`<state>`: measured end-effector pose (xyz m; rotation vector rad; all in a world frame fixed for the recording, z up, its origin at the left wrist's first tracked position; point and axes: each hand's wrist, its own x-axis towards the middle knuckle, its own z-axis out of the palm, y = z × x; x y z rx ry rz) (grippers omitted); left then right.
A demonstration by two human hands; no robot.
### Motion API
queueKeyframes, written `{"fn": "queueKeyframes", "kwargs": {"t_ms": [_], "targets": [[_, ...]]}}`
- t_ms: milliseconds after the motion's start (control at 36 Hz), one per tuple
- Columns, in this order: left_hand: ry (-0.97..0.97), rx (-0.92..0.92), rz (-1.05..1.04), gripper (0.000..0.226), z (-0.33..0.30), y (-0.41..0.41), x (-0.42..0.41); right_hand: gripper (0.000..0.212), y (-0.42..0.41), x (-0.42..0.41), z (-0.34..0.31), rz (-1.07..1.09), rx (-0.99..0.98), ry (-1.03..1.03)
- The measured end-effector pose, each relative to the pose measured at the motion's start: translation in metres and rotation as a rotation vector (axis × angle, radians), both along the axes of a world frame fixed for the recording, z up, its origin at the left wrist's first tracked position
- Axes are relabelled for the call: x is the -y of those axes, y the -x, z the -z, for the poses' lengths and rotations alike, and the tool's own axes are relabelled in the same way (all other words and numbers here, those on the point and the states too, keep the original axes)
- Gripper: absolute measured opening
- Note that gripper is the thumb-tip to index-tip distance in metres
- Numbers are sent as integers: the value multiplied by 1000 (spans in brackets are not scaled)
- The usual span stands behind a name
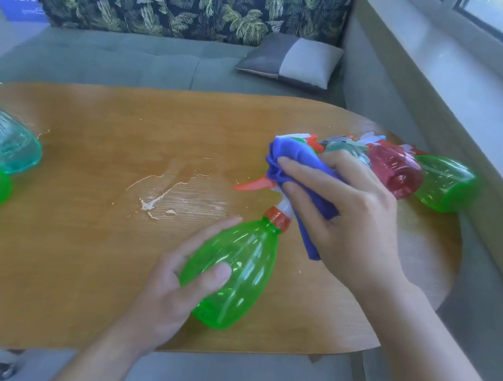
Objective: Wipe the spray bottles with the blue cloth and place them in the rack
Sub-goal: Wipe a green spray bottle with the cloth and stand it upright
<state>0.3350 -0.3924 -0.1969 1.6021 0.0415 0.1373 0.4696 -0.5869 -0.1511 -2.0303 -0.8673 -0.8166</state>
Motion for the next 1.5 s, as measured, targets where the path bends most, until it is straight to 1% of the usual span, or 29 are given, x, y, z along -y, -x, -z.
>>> {"fn": "queueKeyframes", "kwargs": {"t_ms": [56,139,194,278,417,472,556,583,694,750,833,861,944,1000,1056,1111,1194,1306,1417,1500], "targets": [[-1,-4,-6,57,1,-1,1,21,-2,-2,2,34,-40,10],[9,-16,-3,54,3,0,0,23,-3,-2,1,107,-98,-39],[20,-15,0,54,4,1,-1,23,1,-2,-3,45,-93,-67],[28,1,-22,55,4,1,-3,22,6,-4,-2,-58,-50,-19],[19,-5,-53,56,6,-2,-4,23,-1,-2,5,83,-123,-37],[58,-6,-55,56,6,-1,-4,22,2,-2,1,31,-107,-61],[115,6,-79,57,5,-1,-6,21,7,-6,1,-95,-55,8],[116,9,-82,58,5,-1,-6,21,7,-7,4,-90,-59,25],[106,1,-95,58,4,-2,-7,23,2,-7,8,76,-96,-19],[105,12,-110,58,3,-1,-8,22,5,-8,5,47,-71,-39],[112,40,-145,58,1,-1,-9,21,13,-15,8,-49,-28,38],[111,48,-157,58,1,-2,-9,22,14,-17,10,-34,-41,52],[88,59,-187,58,-2,-2,-12,23,13,-17,10,119,-81,34],[80,71,-220,58,-3,0,-14,24,15,-15,6,148,-81,-5],[90,80,-262,63,-6,2,-15,25,29,-13,1,57,-129,-61],[90,94,-283,72,-12,6,-16,26,51,-16,-1,-89,-237,-106],[49,120,-277,79,-24,12,-17,23,81,-28,-3,-239,-344,-80],[-37,150,-262,91,-43,20,-16,23,95,-36,-15,-279,-389,-71],[-54,162,-180,83,-65,33,-17,23,103,-36,-44,-273,-524,-157],[-94,204,-163,86,-86,45,-15,21,108,-37,-70,-283,-627,-239]]}}
